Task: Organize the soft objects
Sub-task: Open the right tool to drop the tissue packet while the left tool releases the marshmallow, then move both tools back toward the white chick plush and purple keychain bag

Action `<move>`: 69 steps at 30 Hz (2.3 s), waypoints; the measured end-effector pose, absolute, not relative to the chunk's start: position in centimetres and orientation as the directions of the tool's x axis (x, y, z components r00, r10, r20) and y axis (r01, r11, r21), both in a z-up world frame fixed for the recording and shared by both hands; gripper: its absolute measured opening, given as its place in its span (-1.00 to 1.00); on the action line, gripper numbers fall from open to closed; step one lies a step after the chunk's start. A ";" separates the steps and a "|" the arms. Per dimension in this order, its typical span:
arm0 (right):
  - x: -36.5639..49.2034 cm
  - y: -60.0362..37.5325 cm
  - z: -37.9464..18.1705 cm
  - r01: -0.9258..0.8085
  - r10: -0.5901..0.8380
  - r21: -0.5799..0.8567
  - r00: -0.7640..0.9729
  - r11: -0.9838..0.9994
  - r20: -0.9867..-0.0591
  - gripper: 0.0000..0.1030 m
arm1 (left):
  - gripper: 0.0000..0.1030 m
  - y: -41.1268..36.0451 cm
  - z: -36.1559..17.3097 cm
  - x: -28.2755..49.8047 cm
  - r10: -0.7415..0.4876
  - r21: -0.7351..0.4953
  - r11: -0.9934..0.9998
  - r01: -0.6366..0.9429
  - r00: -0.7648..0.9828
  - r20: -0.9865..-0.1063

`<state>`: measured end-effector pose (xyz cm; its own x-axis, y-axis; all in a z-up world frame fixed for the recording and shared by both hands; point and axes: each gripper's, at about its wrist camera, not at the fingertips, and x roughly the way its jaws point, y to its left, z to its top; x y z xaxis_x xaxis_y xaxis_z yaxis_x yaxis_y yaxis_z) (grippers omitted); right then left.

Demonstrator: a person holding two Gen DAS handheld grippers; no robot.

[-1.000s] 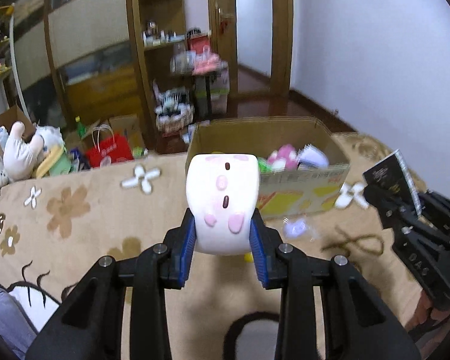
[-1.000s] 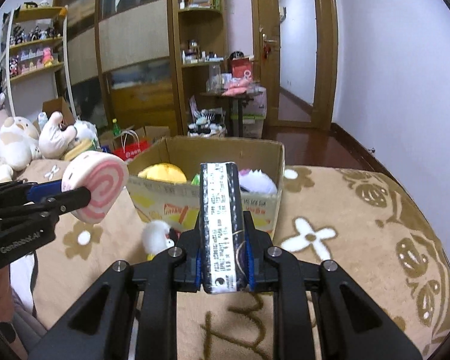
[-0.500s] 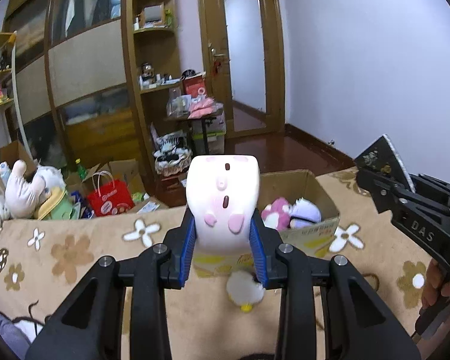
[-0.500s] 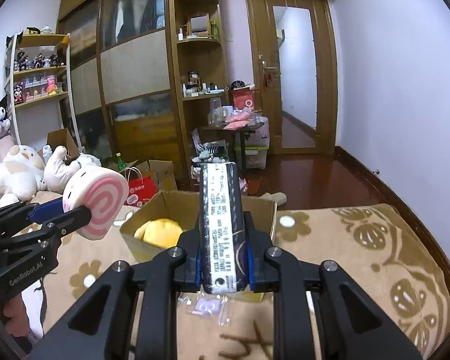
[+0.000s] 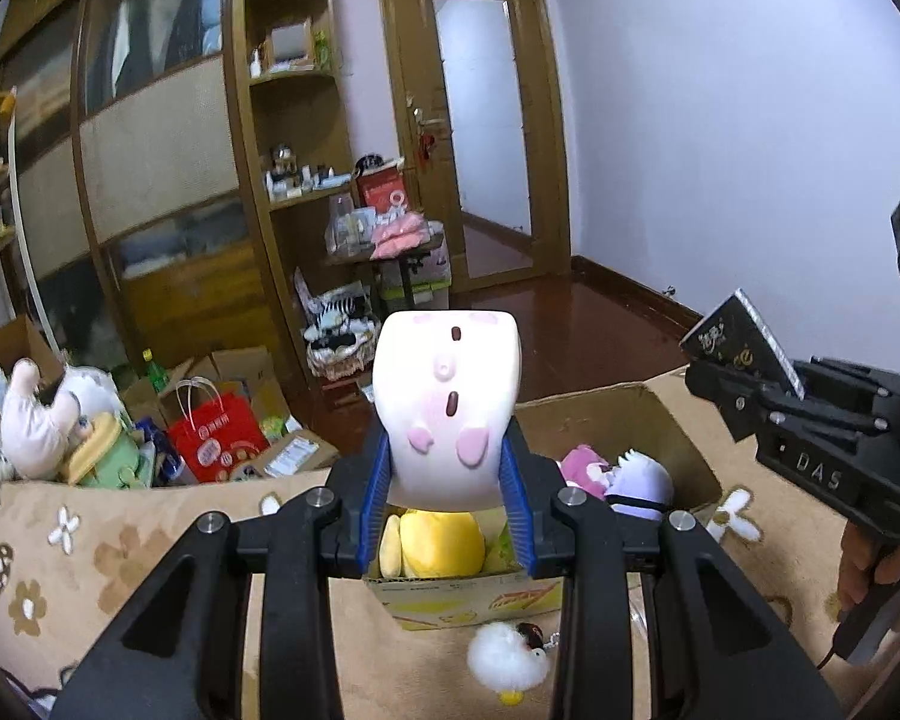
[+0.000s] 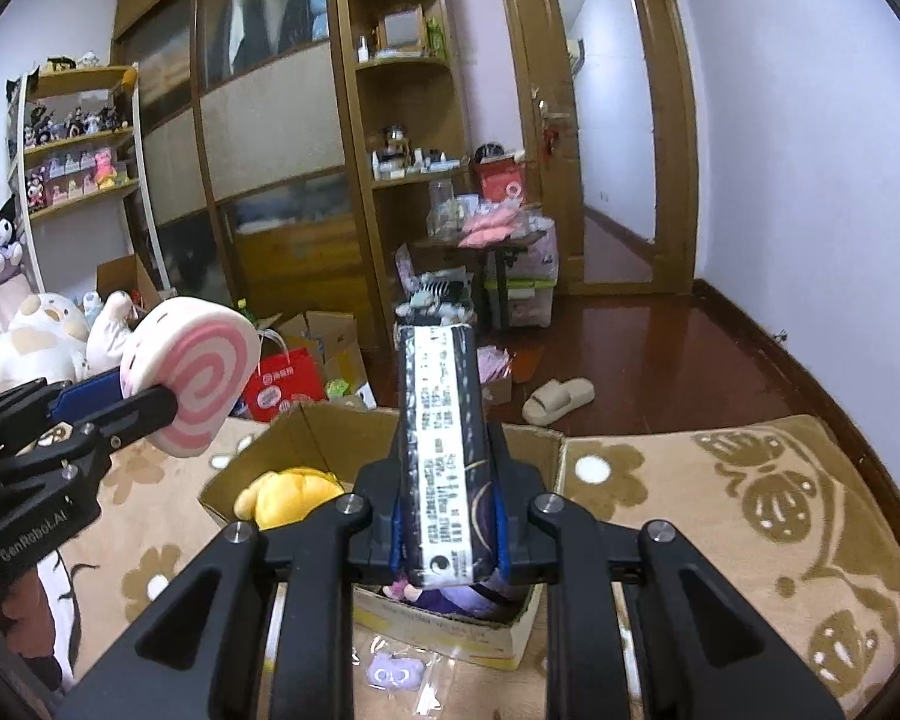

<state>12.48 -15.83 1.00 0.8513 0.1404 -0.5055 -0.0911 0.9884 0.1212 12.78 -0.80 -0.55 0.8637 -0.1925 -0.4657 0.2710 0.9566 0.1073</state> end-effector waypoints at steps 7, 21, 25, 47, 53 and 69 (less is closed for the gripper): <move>14.2 -15.0 -2.0 -0.109 0.155 0.116 0.818 0.987 -0.555 -0.57 | -0.35 -0.6 -3.4 15.4 -0.165 0.093 0.964 0.250 0.834 -0.527; 15.1 -14.5 -5.2 -0.113 0.172 0.134 0.768 0.985 -0.617 -0.55 | -0.21 -1.3 -7.5 17.4 -0.182 0.045 0.960 0.275 0.740 -0.648; 15.1 -15.3 -5.4 -0.092 0.180 0.171 0.761 0.981 -0.623 -0.35 | -0.02 -1.1 -7.9 17.3 -0.162 0.055 0.964 0.258 0.743 -0.649; 12.7 -16.2 -3.3 -0.067 0.178 0.205 0.785 0.977 -0.594 0.66 | 0.61 0.7 -6.2 14.9 -0.131 0.054 0.975 0.214 0.757 -0.641; 11.6 -16.3 -3.0 -0.054 0.170 0.207 0.782 0.977 -0.600 0.85 | 0.67 1.0 -6.6 14.0 -0.117 0.052 0.978 0.203 0.736 -0.667; 8.1 -15.4 -3.3 -0.037 0.119 0.138 0.752 0.990 -0.648 0.90 | 0.75 2.2 -6.4 10.8 -0.094 0.060 0.979 0.196 0.692 -0.715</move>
<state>8.06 -15.41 -3.29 0.7522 0.1186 -0.6481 -0.0370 0.9897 0.1382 10.80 2.22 -6.42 0.6923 -0.0945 -0.7154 0.1960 0.9787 0.0605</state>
